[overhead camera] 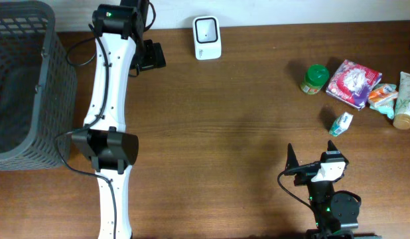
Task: Scan the item barcode
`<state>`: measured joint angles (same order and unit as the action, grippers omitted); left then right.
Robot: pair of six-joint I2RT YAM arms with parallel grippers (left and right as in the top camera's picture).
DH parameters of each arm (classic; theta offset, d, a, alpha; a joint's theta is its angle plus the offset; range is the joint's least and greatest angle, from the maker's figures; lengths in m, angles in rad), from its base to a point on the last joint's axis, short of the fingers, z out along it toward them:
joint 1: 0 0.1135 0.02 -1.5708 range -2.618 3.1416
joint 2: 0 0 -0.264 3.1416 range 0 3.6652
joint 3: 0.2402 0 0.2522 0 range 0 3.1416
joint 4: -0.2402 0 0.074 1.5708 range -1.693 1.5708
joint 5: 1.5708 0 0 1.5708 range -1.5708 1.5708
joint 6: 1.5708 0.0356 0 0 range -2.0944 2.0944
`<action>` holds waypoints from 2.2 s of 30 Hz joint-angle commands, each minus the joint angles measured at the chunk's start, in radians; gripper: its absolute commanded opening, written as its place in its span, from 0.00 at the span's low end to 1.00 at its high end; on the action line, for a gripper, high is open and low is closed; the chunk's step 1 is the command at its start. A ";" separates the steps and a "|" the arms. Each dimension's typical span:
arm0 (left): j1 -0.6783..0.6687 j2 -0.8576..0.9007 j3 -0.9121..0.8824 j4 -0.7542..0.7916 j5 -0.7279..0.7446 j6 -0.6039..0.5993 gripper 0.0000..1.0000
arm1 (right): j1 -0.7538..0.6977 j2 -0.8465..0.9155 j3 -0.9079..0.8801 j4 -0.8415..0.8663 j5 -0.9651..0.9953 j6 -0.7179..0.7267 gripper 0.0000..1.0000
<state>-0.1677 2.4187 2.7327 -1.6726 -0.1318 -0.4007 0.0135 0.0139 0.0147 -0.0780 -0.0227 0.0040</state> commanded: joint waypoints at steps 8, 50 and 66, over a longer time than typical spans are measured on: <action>-0.001 -0.055 -0.014 -0.007 -0.023 0.012 0.99 | -0.007 -0.008 -0.009 -0.002 0.019 0.000 0.99; -0.145 -1.349 -2.020 1.299 -0.075 0.353 0.99 | -0.007 -0.008 -0.009 -0.002 0.019 0.000 0.99; -0.085 -2.010 -2.615 1.790 -0.039 0.345 0.99 | -0.007 -0.008 -0.009 -0.002 0.019 0.000 0.99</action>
<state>-0.2714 0.4923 0.2031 0.0513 -0.1913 -0.0628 0.0135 0.0120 0.0147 -0.0784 -0.0154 0.0021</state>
